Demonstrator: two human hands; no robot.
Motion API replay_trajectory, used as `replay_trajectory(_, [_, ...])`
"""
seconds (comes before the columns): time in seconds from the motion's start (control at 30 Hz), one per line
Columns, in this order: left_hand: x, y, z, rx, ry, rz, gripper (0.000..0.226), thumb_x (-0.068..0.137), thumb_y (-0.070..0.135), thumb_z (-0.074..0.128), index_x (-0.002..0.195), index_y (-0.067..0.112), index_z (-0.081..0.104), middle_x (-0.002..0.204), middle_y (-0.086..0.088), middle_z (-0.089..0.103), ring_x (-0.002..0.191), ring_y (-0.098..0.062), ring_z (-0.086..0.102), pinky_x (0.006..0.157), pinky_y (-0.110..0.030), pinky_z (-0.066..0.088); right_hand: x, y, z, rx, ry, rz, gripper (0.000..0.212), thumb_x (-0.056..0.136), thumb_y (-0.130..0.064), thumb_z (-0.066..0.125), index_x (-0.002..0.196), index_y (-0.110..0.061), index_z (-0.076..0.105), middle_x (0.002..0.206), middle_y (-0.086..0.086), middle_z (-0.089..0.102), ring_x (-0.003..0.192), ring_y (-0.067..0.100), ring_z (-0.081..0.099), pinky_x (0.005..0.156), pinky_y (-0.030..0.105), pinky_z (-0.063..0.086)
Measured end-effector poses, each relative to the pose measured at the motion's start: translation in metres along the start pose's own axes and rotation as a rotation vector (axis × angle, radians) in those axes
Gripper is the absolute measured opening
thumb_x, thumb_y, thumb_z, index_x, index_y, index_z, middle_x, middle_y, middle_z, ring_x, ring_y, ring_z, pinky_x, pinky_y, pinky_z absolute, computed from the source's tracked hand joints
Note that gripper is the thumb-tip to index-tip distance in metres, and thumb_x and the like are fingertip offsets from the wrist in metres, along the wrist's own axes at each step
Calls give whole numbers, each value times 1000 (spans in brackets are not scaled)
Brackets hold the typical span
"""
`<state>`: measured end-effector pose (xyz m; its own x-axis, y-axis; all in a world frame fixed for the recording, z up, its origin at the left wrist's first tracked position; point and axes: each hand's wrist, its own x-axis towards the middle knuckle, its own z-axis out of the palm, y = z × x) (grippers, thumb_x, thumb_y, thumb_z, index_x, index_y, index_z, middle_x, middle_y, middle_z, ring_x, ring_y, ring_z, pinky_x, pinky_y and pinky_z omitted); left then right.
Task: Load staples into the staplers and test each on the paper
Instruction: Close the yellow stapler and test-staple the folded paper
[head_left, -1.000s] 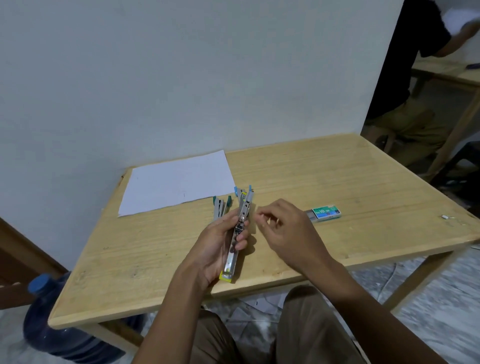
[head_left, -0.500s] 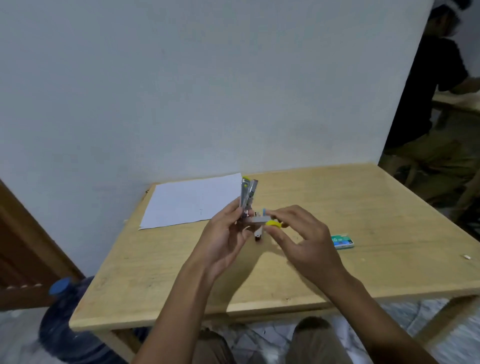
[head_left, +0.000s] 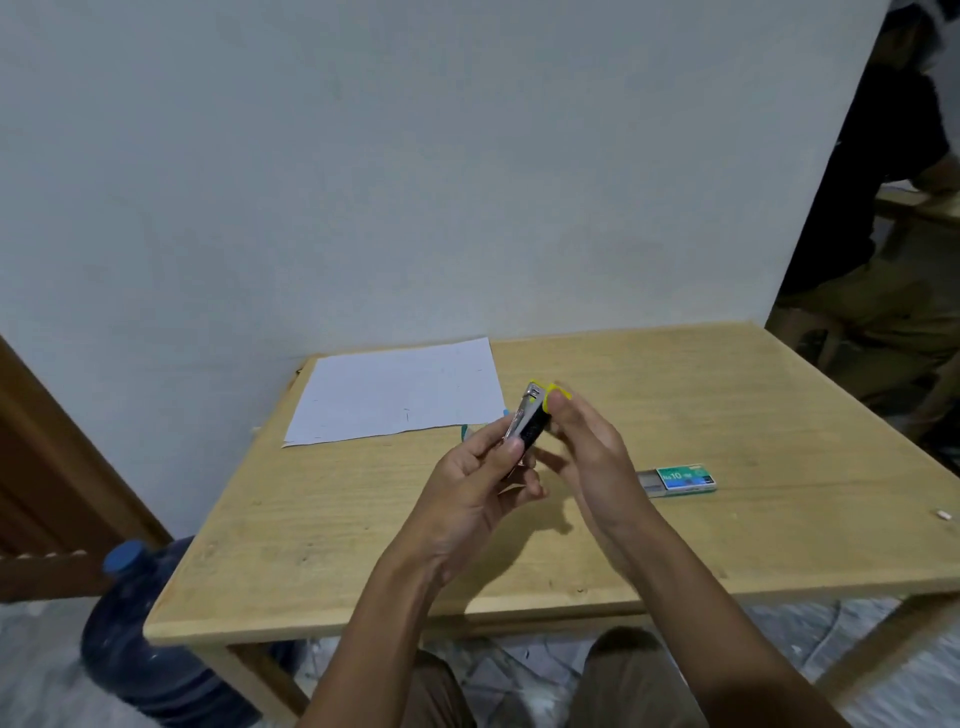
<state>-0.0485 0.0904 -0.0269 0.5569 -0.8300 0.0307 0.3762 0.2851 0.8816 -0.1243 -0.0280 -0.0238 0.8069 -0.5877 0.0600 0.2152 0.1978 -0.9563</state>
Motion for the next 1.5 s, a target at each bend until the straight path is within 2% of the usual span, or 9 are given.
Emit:
replay_trajectory(0.13, [-4,-3,-1,-12,-14,-12,40,90,13,57,129,6,60,77,-8,59,62,-16,58,76,-34,59,1,-1,8,204,-92,72,43,78,-51,71,102,-16,75,98,8,70,62,23,50,44,30,40])
replay_trajectory(0.33, [-4,-2,-12,89,25,-20,40,88,20,61,124,2,64,80,-9,63,66,-20,61,72,-32,56,2,3,18,174,-3,85,43,81,-45,67,103,-7,72,85,7,70,60,19,52,44,30,38])
replay_trajectory(0.5, [11,18,-38,438,334,15,29,88,37,65,103,13,71,93,-4,69,68,-9,66,64,-23,52,11,2,19,115,98,70,49,74,-48,70,101,-7,71,84,3,72,78,20,67,82,34,53])
replay_trajectory(0.63, [53,32,-98,987,855,-78,53,88,53,63,127,18,56,133,-11,49,122,-28,49,96,-38,42,29,-13,14,-159,98,113,47,90,-49,62,103,-3,66,74,0,53,48,16,47,50,26,43])
replay_trajectory(0.73, [71,35,-138,1276,1069,-317,78,80,66,60,136,13,43,141,-19,35,131,-37,32,106,-44,28,54,-22,9,-431,71,153,54,86,-59,61,93,-6,62,82,4,44,51,17,32,47,24,29])
replay_trajectory(0.83, [79,36,-155,1398,1109,-444,92,71,73,58,135,11,38,138,-19,34,130,-34,30,104,-42,27,84,-21,4,-687,-4,157,53,80,-62,68,76,-15,44,72,4,34,54,17,27,51,28,21])
replay_trajectory(1.13, [86,63,-178,1218,1075,-565,118,49,71,83,135,7,34,139,-12,32,132,-29,28,102,-40,28,166,20,24,-1260,8,254,32,78,-44,65,71,-16,49,67,-1,50,59,19,48,58,28,34])
replay_trajectory(1.33, [87,61,-180,1012,1080,-292,35,81,38,72,99,13,56,103,-6,52,118,-34,42,102,-44,34,170,33,41,-1340,45,256,23,76,-27,64,70,-17,44,68,-2,52,54,17,44,54,25,32])
replay_trajectory(1.5, [84,66,-161,819,939,262,8,90,19,64,92,12,61,91,-3,63,88,-23,62,77,-32,46,173,39,40,-1389,56,223,19,77,-32,65,78,-19,51,74,-5,58,62,16,52,55,24,32])
